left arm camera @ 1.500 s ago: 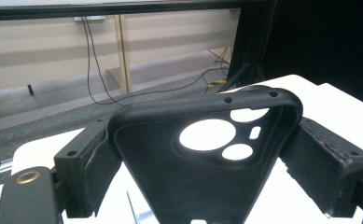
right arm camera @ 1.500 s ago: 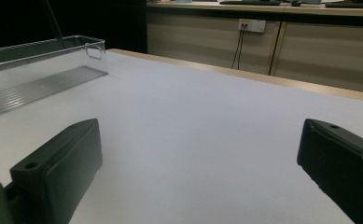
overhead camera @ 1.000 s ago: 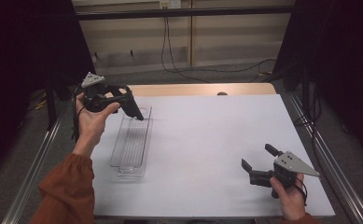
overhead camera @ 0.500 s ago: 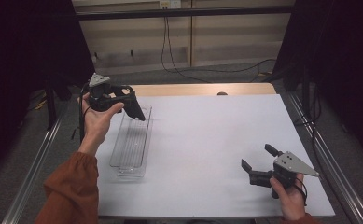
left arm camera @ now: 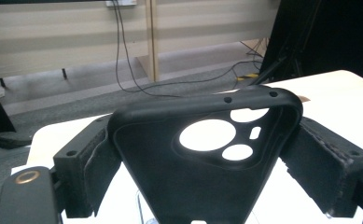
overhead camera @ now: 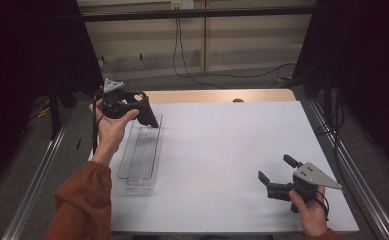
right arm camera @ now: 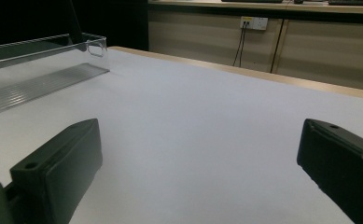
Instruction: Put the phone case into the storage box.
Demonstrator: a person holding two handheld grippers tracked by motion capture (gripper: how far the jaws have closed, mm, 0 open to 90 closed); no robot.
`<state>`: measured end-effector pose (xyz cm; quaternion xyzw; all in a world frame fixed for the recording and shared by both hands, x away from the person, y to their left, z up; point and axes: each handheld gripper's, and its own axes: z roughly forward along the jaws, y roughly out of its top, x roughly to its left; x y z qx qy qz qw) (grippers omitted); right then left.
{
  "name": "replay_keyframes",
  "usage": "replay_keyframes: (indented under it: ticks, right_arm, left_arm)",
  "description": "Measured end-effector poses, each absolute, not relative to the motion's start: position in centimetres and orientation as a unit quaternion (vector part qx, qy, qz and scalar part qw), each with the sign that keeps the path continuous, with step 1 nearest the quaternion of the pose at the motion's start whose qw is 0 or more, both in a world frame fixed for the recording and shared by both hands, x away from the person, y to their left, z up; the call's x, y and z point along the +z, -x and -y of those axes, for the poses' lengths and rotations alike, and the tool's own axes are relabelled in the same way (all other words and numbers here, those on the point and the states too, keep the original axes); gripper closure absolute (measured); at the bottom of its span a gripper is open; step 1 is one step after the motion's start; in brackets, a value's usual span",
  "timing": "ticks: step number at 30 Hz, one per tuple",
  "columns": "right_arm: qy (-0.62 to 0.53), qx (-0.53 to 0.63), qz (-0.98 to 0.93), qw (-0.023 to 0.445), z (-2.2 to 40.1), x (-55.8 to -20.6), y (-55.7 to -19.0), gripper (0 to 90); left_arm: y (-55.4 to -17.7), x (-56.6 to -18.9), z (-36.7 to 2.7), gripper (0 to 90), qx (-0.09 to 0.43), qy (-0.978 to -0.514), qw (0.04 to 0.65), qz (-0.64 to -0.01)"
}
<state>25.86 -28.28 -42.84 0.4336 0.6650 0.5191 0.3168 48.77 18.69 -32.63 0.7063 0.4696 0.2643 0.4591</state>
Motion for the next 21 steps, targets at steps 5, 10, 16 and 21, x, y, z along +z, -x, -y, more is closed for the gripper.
replay_keyframes:
  ticks: [5, 10, 16, 21]
  right_arm:
    - [-0.433, 0.519, -0.666, 0.316, 28.3, -42.8, -25.9, 0.0]
    - [-0.432, 0.519, -0.666, 0.316, 28.3, -42.8, -25.9, 0.0]
    - [-0.432, 0.519, -0.667, 0.315, 28.3, -42.9, -25.9, 0.0]
    - [-0.432, 0.519, -0.668, 0.314, 28.3, -42.9, -25.9, 0.0]
  left_arm:
    - [-48.9, -33.1, -18.1, 14.7, 0.269, -0.701, 0.455, -0.479]
    - [-49.1, -33.6, -17.8, 14.6, 0.273, -0.698, 0.45, -0.485]
    - [-49.3, -33.9, -17.6, 14.5, 0.285, -0.694, 0.443, -0.491]
    - [-49.5, -34.3, -17.6, 14.4, 0.289, -0.691, 0.442, -0.493]
